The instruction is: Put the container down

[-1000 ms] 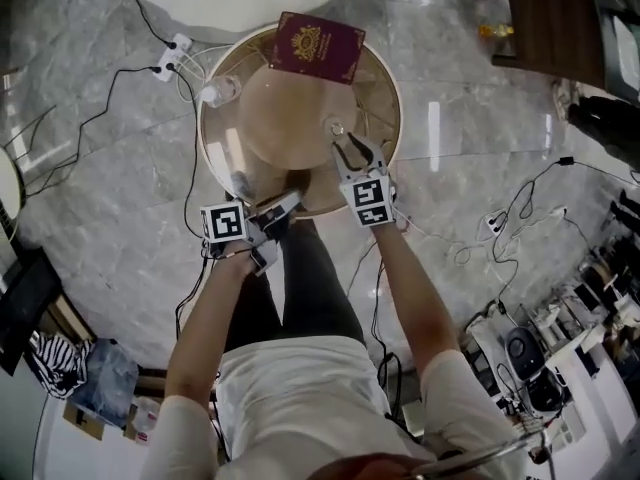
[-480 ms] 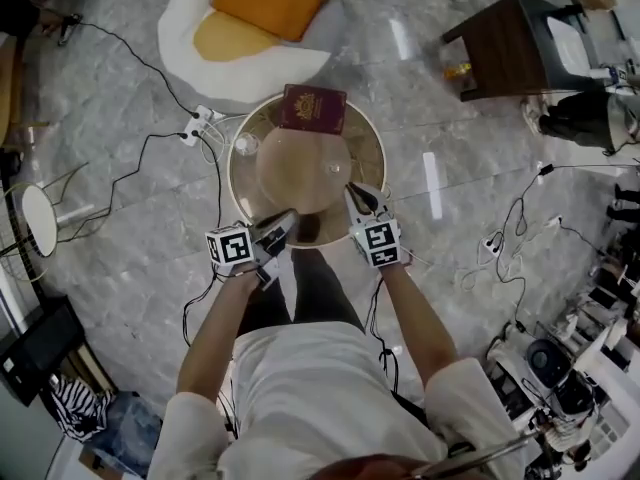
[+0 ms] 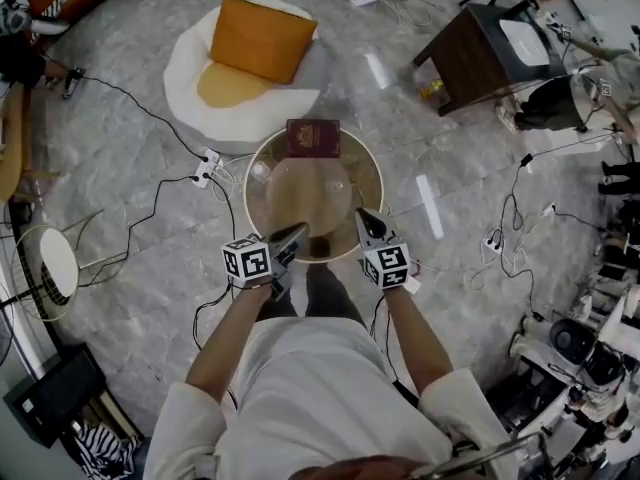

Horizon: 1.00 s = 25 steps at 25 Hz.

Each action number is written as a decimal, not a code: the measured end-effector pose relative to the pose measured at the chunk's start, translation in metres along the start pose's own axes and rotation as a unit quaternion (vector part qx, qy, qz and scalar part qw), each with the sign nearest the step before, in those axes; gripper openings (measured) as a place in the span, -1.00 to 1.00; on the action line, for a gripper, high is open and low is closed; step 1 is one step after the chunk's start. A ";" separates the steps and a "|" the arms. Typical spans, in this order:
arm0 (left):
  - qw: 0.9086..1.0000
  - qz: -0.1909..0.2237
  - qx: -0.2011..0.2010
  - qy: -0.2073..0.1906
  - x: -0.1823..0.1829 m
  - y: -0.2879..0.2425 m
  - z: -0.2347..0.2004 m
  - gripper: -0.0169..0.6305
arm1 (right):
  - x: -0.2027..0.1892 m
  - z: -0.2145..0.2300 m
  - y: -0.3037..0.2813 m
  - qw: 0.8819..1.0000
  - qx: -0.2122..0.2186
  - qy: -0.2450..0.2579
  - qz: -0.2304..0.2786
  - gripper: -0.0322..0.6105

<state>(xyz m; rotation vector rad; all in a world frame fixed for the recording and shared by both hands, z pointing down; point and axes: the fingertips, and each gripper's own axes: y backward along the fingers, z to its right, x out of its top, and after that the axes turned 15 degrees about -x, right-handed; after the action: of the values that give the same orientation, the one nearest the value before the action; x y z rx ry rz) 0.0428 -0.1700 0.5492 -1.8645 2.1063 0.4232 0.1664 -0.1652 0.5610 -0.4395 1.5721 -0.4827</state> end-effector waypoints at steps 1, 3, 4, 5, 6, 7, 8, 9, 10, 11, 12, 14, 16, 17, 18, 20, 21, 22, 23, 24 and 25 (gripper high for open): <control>1.000 -0.006 -0.002 -0.004 0.000 0.004 0.006 -0.90 | 0.005 -0.003 0.008 1.000 -0.002 -0.004 0.004 -0.91; 1.000 -0.013 -0.007 -0.008 0.002 0.011 0.019 -0.90 | 0.015 -0.007 0.023 1.000 -0.008 -0.005 0.014 -0.91; 1.000 -0.014 -0.010 -0.010 0.004 0.014 0.026 -0.90 | 0.021 -0.009 0.030 1.000 -0.011 -0.005 0.018 -0.91; 1.000 -0.015 -0.013 -0.014 0.007 0.018 0.033 -0.90 | 0.027 -0.010 0.037 1.000 -0.015 -0.005 0.023 -0.91; 1.000 -0.017 -0.015 -0.019 0.008 0.022 0.039 -0.90 | 0.032 -0.012 0.044 0.999 -0.019 -0.005 0.027 -0.91; 0.999 -0.020 -0.015 -0.026 0.009 0.027 0.045 -0.90 | 0.036 -0.014 0.051 0.999 -0.024 -0.007 0.031 -0.91; 0.999 -0.024 -0.014 -0.036 0.009 0.032 0.051 -0.90 | 0.039 -0.016 0.058 0.999 -0.029 -0.008 0.033 -0.91; 0.998 -0.031 -0.013 -0.045 0.009 0.037 0.055 -0.90 | 0.042 -0.018 0.065 0.999 -0.034 -0.010 0.036 -0.91; 0.998 -0.038 -0.013 -0.054 0.009 0.040 0.059 -0.90 | 0.045 -0.020 0.072 0.998 -0.038 -0.011 0.038 -0.91; 0.997 -0.044 -0.014 -0.060 0.009 0.044 0.064 -0.90 | 0.048 -0.023 0.079 0.998 -0.042 -0.011 0.040 -0.91; 0.997 -0.050 -0.015 -0.065 0.008 0.047 0.069 -0.90 | 0.051 -0.026 0.086 0.998 -0.045 -0.009 0.041 -0.91; 0.995 -0.057 -0.018 -0.075 0.007 0.054 0.078 -0.90 | 0.055 -0.032 0.101 0.998 -0.050 -0.005 0.043 -0.91; 0.993 -0.064 -0.020 -0.092 0.009 0.061 0.087 -0.90 | 0.057 -0.040 0.113 0.997 -0.055 0.000 0.045 -0.91; 0.992 -0.067 -0.021 -0.104 0.010 0.064 0.092 -0.90 | 0.058 -0.043 0.120 0.997 -0.058 0.001 0.048 -0.91; 0.990 -0.070 -0.020 -0.117 0.013 0.066 0.097 -0.90 | 0.060 -0.045 0.126 0.997 -0.060 0.002 0.050 -0.90; 0.987 -0.074 -0.019 -0.143 0.017 0.068 0.107 -0.90 | 0.064 -0.046 0.137 0.996 -0.066 0.002 0.056 -0.91; 0.985 -0.076 -0.018 -0.156 0.019 0.069 0.112 -0.90 | 0.066 -0.046 0.142 0.996 -0.070 0.002 0.058 -0.91; 0.983 -0.077 -0.018 -0.167 0.021 0.069 0.116 -0.90 | 0.067 -0.045 0.146 0.995 -0.075 0.001 0.060 -0.91; 0.981 -0.079 -0.018 -0.176 0.023 0.070 0.121 -0.90 | 0.069 -0.044 0.150 0.995 -0.079 0.000 0.062 -0.91; 0.980 -0.081 -0.019 -0.183 0.025 0.069 0.125 -0.90 | 0.070 -0.042 0.153 0.994 -0.083 -0.001 0.064 -0.91; 0.979 -0.082 -0.020 -0.188 0.025 0.068 0.130 -0.90 | 0.072 -0.040 0.157 0.994 -0.086 -0.002 0.067 -0.91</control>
<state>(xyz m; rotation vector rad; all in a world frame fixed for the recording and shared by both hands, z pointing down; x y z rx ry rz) -0.0248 -0.1321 0.4223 -1.7937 1.6962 0.7186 0.1246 -0.0722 0.4162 -0.4625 1.6333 -0.2450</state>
